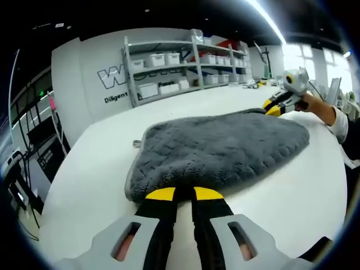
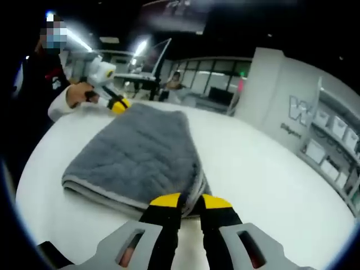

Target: Open the folded towel by lifting each exposed corner and separating the folded layers until the towel lies flat within the target outline without major curled edges

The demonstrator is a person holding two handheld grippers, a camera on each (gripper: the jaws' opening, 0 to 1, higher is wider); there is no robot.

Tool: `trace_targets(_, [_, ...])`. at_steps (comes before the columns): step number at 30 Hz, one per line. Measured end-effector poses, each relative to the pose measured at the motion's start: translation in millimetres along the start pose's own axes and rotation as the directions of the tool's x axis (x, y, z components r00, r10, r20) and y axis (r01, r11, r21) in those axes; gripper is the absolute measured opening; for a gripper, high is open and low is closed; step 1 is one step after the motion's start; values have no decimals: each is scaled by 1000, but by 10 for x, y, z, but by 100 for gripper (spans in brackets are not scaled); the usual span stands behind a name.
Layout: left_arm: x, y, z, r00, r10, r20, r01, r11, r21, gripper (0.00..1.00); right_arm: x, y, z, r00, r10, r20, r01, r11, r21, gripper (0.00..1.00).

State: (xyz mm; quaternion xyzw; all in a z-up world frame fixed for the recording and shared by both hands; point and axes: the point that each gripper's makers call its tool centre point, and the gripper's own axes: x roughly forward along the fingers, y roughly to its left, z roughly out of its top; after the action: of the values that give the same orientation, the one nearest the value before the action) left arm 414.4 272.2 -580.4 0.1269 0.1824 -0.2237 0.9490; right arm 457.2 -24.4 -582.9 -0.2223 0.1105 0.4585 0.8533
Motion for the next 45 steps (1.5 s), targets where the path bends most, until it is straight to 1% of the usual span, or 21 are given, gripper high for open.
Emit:
trace_targets(1, [-6,2,2,1000,-6,-1,6,1000,-3,11,-9,-13,5,1000,-2,3,2,1000,4,13])
trace_targets(3, [-19,-6,13,1000,-19,-1,19,1000,-4,12,-33,-48,23,1000,-6,19,5,999,40,14])
trace_targets(5, [-50,-47,41,999,-36,2,36,999,-4,12,-73,-93,38,999,-14,36,12,998,59,14])
trace_targets(6, [-67,-100,52,999,-43,5,43,999,-2,13,-92,-108,51,999,-14,48,11,998,66,14])
trace_targets(8, [-88,-144,74,999,-53,10,53,999,0,13,-128,-152,70,998,-21,63,16,996,85,14])
trace_targets(10, [-109,-221,96,997,-70,14,70,998,5,13,-175,-221,84,996,-39,79,32,995,99,14])
trace_targets(12, [-111,-277,110,996,-86,19,85,996,8,13,-194,-251,70,996,-44,79,35,993,109,13])
trace_targets(15, [-83,-374,112,993,-117,20,117,993,26,14,-197,-279,13,997,-56,58,50,993,110,13])
trace_targets(18, [-68,-484,84,990,-139,1,138,989,53,14,-177,-276,-75,998,-57,14,56,996,65,13])
trace_targets(19, [-67,-513,85,990,-144,0,143,988,55,14,-167,-267,-89,998,-56,7,55,996,65,13])
trace_targets(23, [-57,-540,102,987,-162,2,162,985,55,14,-137,-228,-145,999,-40,-21,41,998,48,13])
trace_targets(25, [-77,-642,101,986,-167,1,166,984,60,14,-124,-209,-164,999,-35,-32,36,999,41,12])
trace_targets(31, [-76,-769,99,983,-186,-1,185,980,68,14,-121,-233,-195,998,-41,-44,43,998,38,11])
trace_targets(33, [-74,-792,88,982,-187,-5,187,980,75,14,-138,-258,-235,996,-54,-67,55,998,16,10])
trace_targets(34, [-77,-763,79,982,-188,-8,189,979,76,14,-152,-282,-246,996,-63,-69,64,998,16,10])
trace_targets(37, [-73,-771,73,982,-190,-9,190,979,75,15,-157,-303,-240,996,-72,-61,74,997,20,10])
trace_targets(41, [-48,-751,79,982,-187,-9,187,980,74,15,-89,-244,-265,996,-52,-76,52,999,-4,10])
trace_targets(43, [-40,-763,76,983,-185,-10,185,980,71,15,-70,-207,-243,998,-31,-62,31,1000,2,10])
trace_targets(45, [-29,-778,71,982,-187,-10,187,980,67,15,-49,-201,-229,998,-28,-54,29,1000,10,10])
